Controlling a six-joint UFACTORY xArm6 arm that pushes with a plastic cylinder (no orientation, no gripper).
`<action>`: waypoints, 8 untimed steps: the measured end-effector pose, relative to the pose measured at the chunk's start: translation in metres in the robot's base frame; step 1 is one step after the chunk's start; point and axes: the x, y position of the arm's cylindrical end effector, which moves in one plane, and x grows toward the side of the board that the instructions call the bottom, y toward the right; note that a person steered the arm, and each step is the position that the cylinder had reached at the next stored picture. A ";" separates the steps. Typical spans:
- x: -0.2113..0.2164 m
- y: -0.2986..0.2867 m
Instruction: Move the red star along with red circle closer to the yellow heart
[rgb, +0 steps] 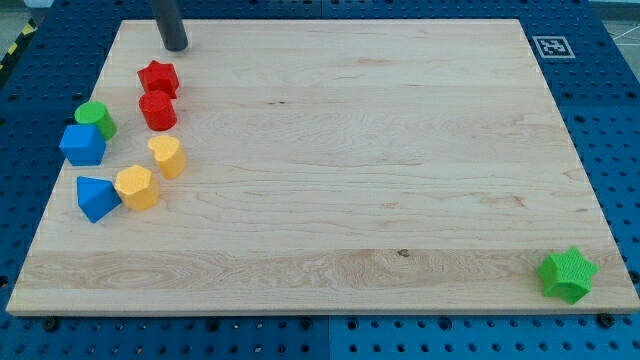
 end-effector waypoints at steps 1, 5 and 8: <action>0.001 0.000; 0.023 -0.017; 0.146 0.013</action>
